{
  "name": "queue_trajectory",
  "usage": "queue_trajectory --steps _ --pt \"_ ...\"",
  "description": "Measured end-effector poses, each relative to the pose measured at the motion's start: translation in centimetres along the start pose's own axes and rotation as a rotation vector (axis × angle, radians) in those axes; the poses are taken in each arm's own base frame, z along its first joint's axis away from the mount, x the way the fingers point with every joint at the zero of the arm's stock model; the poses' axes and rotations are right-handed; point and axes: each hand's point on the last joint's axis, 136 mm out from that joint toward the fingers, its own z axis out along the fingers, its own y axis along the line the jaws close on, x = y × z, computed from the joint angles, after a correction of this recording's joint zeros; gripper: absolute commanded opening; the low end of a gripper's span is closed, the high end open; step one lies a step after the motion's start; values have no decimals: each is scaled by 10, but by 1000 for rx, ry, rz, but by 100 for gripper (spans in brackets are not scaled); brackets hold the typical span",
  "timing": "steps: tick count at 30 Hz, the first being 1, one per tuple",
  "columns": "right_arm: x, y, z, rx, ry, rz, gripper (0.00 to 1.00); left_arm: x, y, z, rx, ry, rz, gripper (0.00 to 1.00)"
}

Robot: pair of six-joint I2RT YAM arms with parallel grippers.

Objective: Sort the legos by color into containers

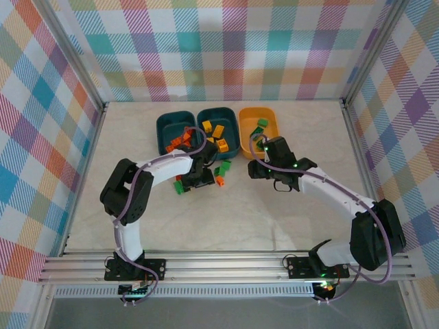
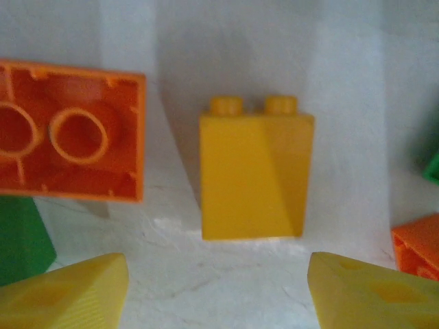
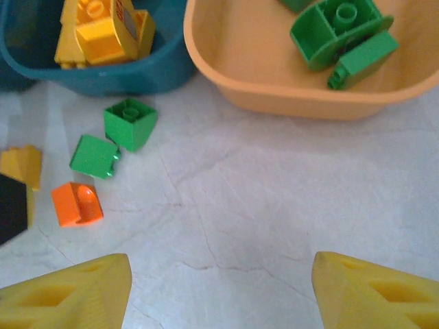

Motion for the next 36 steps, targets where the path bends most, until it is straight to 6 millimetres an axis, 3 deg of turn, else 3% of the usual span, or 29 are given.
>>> queue_trajectory --steps 4,15,22,29,33,36 --pt "6 -2 1 1 10 3 70 -5 -1 10 -30 -8 3 66" --pt "2 -1 -2 -11 -21 12 70 -15 -10 11 -64 5 53 54" --pt "3 0 -2 -23 -19 20 70 -22 -19 12 -63 10 86 35" --pt "8 0 0 -27 -6 22 70 -29 -22 11 -49 -28 98 32" --pt "8 0 0 -30 -5 26 70 -34 -24 -4 -20 -67 107 32" --pt "7 1 0 -32 -8 29 70 -44 -33 -30 33 -117 123 31"
